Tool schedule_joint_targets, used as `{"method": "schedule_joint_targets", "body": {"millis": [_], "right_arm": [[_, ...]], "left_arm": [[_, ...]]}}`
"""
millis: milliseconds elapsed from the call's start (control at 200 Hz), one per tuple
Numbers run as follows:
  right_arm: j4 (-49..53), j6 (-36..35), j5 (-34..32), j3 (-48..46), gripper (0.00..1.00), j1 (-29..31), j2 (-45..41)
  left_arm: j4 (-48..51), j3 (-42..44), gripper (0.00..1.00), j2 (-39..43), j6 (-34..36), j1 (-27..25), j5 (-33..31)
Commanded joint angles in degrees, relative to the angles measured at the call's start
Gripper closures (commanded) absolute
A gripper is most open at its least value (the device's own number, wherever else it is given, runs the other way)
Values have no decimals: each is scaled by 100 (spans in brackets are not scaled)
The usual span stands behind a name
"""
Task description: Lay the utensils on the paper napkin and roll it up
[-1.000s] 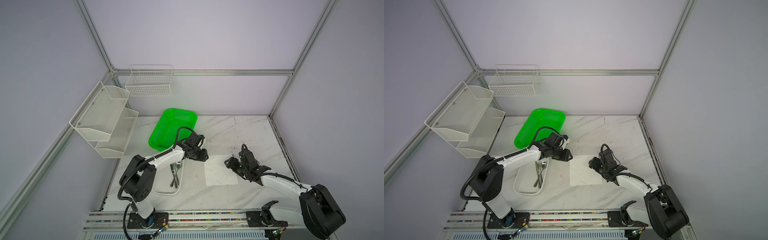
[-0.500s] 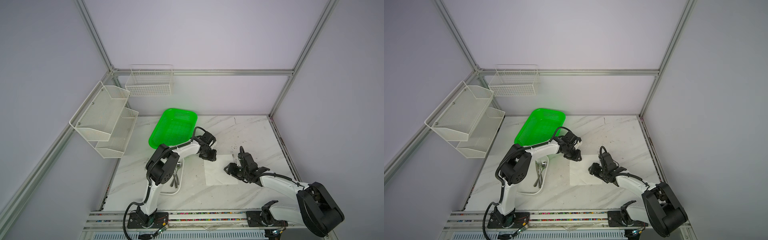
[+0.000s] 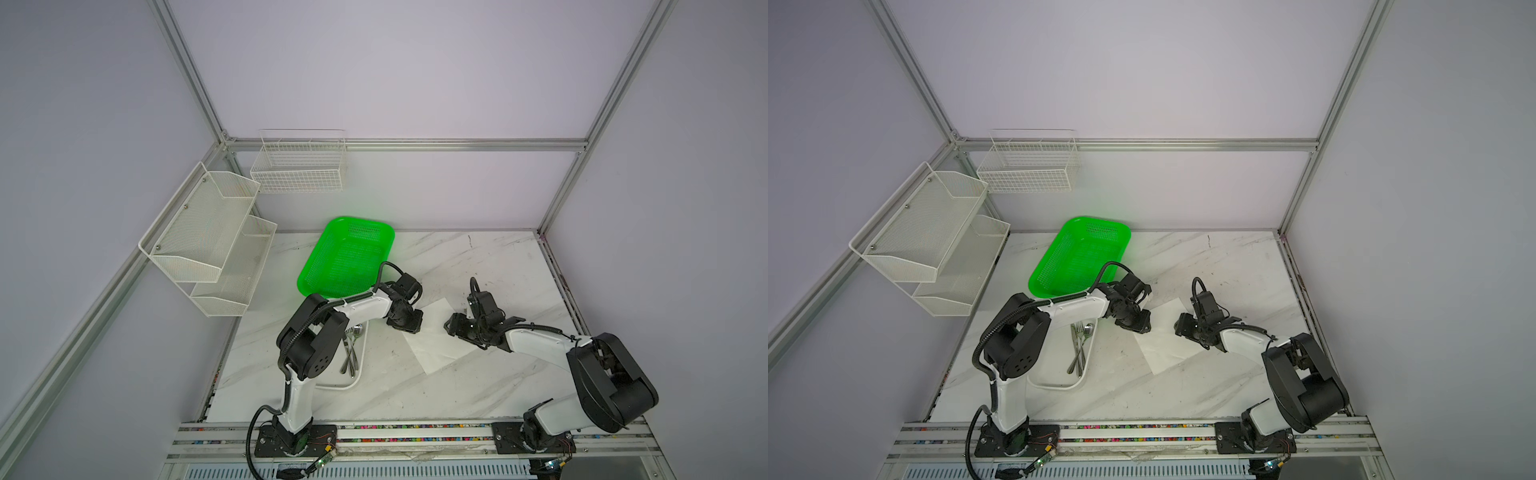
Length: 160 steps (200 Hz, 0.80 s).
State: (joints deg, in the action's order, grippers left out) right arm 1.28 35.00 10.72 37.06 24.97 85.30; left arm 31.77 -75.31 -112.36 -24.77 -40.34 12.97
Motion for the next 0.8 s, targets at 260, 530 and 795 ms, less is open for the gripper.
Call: {"method": "schedule_joint_targets", "body": {"millis": [260,530,795], "right_arm": [[620,-855,-328,627,35,-311,746],[740,-1279,-46,893,34,-310,616],[895,-1087,344,574,38,-310,-148]], "left_arm": [[-296,824,69,495,-828,-528,-252],[-278,977,66,1173,-1166,-897,-893],[-273,1004,59,2412,-1116,-892,-1678]]}}
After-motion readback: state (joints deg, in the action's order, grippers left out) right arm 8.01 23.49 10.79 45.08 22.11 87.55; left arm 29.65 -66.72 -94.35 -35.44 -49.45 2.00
